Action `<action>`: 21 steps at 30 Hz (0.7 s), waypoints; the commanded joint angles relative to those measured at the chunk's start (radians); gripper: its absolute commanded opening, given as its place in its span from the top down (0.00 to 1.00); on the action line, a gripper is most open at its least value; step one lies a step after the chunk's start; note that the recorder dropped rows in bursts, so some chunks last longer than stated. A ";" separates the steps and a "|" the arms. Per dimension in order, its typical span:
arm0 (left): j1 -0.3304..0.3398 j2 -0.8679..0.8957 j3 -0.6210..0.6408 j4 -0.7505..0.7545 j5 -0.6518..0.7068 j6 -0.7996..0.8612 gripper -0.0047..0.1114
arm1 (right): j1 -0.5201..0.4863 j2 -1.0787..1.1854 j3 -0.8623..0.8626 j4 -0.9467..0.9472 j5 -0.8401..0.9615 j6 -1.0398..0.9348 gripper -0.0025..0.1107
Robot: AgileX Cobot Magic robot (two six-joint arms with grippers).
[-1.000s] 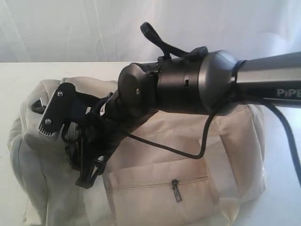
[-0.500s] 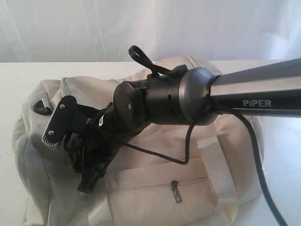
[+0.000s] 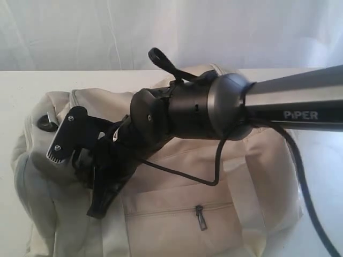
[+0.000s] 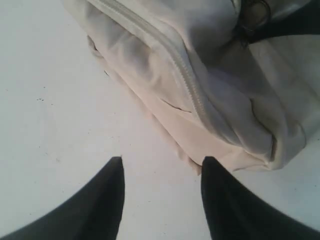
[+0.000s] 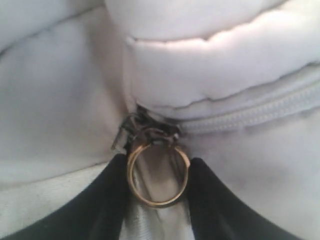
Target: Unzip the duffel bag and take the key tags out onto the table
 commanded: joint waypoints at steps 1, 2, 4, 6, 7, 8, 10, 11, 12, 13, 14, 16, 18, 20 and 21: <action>0.002 -0.010 0.006 -0.010 -0.002 -0.005 0.51 | 0.000 -0.061 0.000 0.002 0.031 0.005 0.92; 0.002 -0.010 0.006 -0.010 -0.002 -0.005 0.51 | 0.000 -0.073 0.000 0.002 0.036 0.005 0.92; 0.002 -0.010 0.006 -0.012 -0.004 -0.005 0.51 | 0.000 -0.094 0.000 0.002 0.035 0.005 0.92; 0.002 -0.010 0.006 -0.019 -0.006 -0.005 0.51 | 0.000 -0.113 0.000 0.002 0.035 0.005 0.92; 0.002 -0.010 0.008 -0.028 -0.011 -0.005 0.51 | 0.000 -0.122 0.000 0.002 0.035 0.005 0.92; 0.002 -0.010 0.008 -0.039 -0.015 -0.005 0.51 | 0.000 -0.129 0.000 0.002 0.035 0.005 0.92; 0.002 -0.010 0.018 -0.053 -0.031 -0.005 0.51 | 0.000 -0.146 0.000 0.002 0.035 0.005 0.92; 0.002 -0.010 0.027 -0.061 -0.041 -0.005 0.51 | 0.000 -0.150 0.000 0.002 0.035 0.005 0.92; 0.002 -0.010 0.039 -0.073 -0.053 -0.005 0.51 | 0.000 -0.155 0.000 0.002 0.033 0.011 0.92; 0.002 -0.010 0.052 -0.088 -0.068 -0.005 0.51 | 0.000 -0.157 -0.002 0.002 0.031 0.031 0.92; 0.002 -0.010 0.062 -0.101 -0.083 -0.003 0.51 | 0.000 -0.161 -0.004 0.002 0.023 0.047 0.92; 0.002 -0.010 0.086 -0.121 -0.126 -0.001 0.51 | 0.000 -0.163 -0.004 0.002 -0.005 0.074 0.92; 0.002 -0.010 0.107 -0.123 -0.172 -0.001 0.51 | 0.000 -0.163 -0.004 0.002 -0.029 0.080 0.92; 0.002 -0.010 0.131 -0.125 -0.236 -0.001 0.51 | 0.000 -0.163 -0.004 0.002 -0.040 0.080 0.92; 0.002 -0.010 0.149 -0.127 -0.269 -0.001 0.51 | 0.000 -0.163 -0.004 0.002 -0.040 0.080 0.92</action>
